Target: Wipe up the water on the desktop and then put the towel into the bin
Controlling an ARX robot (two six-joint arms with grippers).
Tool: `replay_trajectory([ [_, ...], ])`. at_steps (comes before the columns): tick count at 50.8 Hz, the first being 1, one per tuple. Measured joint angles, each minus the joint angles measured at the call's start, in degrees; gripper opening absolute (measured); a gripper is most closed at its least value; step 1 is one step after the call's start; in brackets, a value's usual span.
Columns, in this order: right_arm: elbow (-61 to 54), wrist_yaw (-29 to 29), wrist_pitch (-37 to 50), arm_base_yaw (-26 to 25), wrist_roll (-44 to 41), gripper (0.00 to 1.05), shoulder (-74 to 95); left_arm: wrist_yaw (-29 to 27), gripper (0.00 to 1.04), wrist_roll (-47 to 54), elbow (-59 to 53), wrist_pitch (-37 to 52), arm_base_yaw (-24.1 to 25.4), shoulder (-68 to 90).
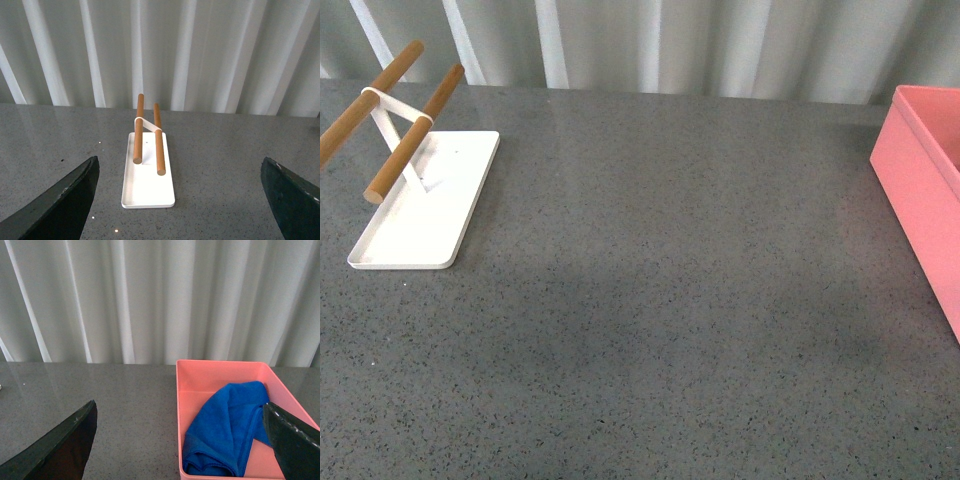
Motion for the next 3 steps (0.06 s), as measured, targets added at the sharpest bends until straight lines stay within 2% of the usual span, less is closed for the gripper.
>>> replay_trajectory([
  [3,0.0,0.0,0.0,0.0,0.0,0.98,0.0,0.0,0.98,0.0,0.0,0.0,0.0,0.0],
])
